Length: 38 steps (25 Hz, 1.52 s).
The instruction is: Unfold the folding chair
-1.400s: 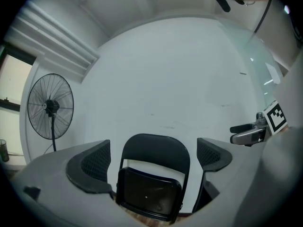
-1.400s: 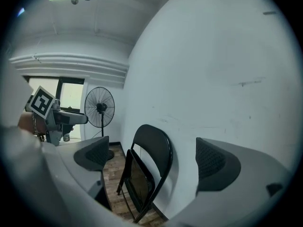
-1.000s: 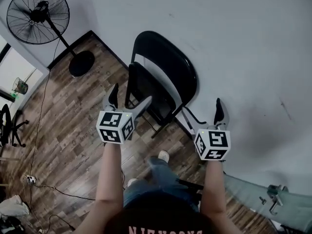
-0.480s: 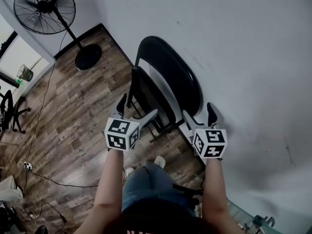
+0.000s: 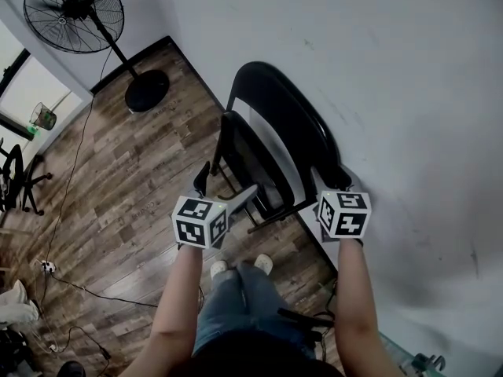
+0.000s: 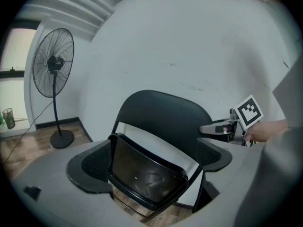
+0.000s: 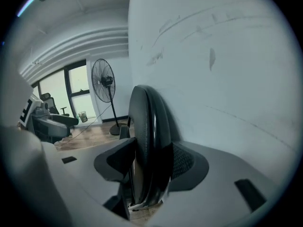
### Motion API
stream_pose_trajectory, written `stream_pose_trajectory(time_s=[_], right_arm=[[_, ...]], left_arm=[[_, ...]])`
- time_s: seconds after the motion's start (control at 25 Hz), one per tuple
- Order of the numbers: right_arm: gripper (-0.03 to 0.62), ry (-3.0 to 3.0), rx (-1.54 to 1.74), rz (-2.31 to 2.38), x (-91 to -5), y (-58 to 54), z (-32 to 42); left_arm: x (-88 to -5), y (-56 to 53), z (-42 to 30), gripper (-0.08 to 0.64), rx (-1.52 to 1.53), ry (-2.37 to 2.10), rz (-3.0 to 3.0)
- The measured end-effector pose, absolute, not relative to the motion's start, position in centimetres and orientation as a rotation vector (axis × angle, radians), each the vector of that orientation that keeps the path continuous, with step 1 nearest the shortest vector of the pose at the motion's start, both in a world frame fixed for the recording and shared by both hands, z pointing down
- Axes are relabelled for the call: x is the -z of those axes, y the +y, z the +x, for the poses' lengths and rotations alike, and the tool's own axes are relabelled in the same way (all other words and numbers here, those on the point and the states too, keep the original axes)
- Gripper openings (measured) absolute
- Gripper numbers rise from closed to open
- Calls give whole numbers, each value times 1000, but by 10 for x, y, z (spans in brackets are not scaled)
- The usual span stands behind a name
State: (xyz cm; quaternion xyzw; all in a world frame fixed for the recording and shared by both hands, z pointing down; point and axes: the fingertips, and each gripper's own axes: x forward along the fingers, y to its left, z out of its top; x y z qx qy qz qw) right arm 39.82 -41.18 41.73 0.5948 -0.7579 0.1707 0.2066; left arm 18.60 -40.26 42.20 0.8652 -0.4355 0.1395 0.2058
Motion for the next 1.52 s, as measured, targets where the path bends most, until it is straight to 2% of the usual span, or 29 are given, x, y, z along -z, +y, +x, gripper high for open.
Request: stream_pose_trajectory(time_s=[0.16, 0.44, 0.8, 1.04, 1.08, 1.16, 1.52], right_arm=[[190, -2067, -472, 1689, -418, -414, 399], [187, -2061, -455, 1703, -418, -414, 399], [183, -2090, -470, 1696, -421, -414, 398], [183, -2113, -483, 1671, -426, -420, 394], [183, -2114, -483, 1672, -426, -420, 394], [183, -2117, -483, 1673, -427, -420, 395], [178, -2109, -494, 1672, -428, -420, 396]], left_arm=[[-440, -412, 195, 549, -363, -1137, 2377], [-494, -438, 226, 474, -291, -1018, 2223], [-553, -469, 255, 279, -196, -924, 1963], [-571, -485, 264, 185, 114, -768, 1663], [-572, -487, 267, 152, 162, -741, 1625], [-574, -490, 271, 38, 216, -720, 1582], [-577, -492, 271, 15, 262, -708, 1535]])
